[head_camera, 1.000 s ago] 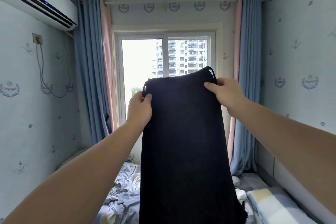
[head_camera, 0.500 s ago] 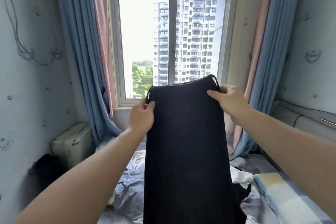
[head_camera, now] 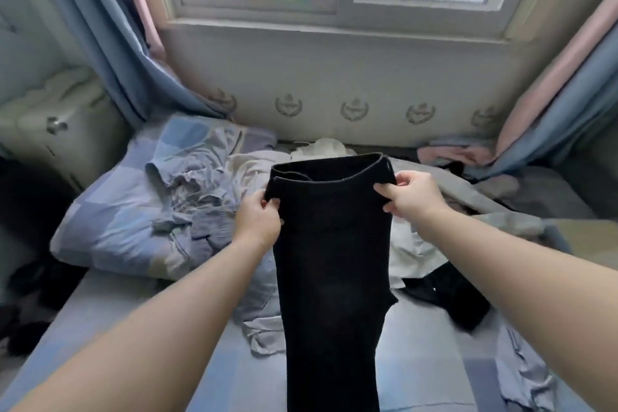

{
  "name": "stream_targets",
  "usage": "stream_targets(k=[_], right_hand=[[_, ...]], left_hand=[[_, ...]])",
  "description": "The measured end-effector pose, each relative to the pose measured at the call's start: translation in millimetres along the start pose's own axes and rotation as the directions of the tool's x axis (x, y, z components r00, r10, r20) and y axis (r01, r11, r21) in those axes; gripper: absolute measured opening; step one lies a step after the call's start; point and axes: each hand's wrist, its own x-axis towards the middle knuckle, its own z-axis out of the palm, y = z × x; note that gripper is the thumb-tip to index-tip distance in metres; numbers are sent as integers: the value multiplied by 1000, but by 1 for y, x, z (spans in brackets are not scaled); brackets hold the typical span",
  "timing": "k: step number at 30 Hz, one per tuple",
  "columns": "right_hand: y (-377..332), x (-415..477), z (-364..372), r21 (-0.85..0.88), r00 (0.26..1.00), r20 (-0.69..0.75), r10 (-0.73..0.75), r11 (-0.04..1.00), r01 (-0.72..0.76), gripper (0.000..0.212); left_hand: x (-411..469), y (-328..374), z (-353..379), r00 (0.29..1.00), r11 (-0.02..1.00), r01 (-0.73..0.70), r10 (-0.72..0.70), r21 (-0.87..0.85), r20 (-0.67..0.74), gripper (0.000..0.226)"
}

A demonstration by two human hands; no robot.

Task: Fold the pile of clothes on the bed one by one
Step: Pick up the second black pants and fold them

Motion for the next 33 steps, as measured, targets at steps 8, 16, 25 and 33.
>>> stream_targets(k=[8,16,25,33], right_hand=[[93,111,91,52,988,136,-74,996,68,80],[223,38,89,-206,914,401,58,978,29,81],[327,-109,19,-448,869,461,182,892,51,71],[422,-270,-26,-403,805,516,293,912,-75,70]], left_hand=[[111,-91,71,999,998,32,-32,59,-2,54],[14,-193,93,945,911,-90,-50,403,323,67],[-161,-251,118,887,868,34,-255,496,385,64],[-371,-329,127,829,814,274,-470,513,302,61]])
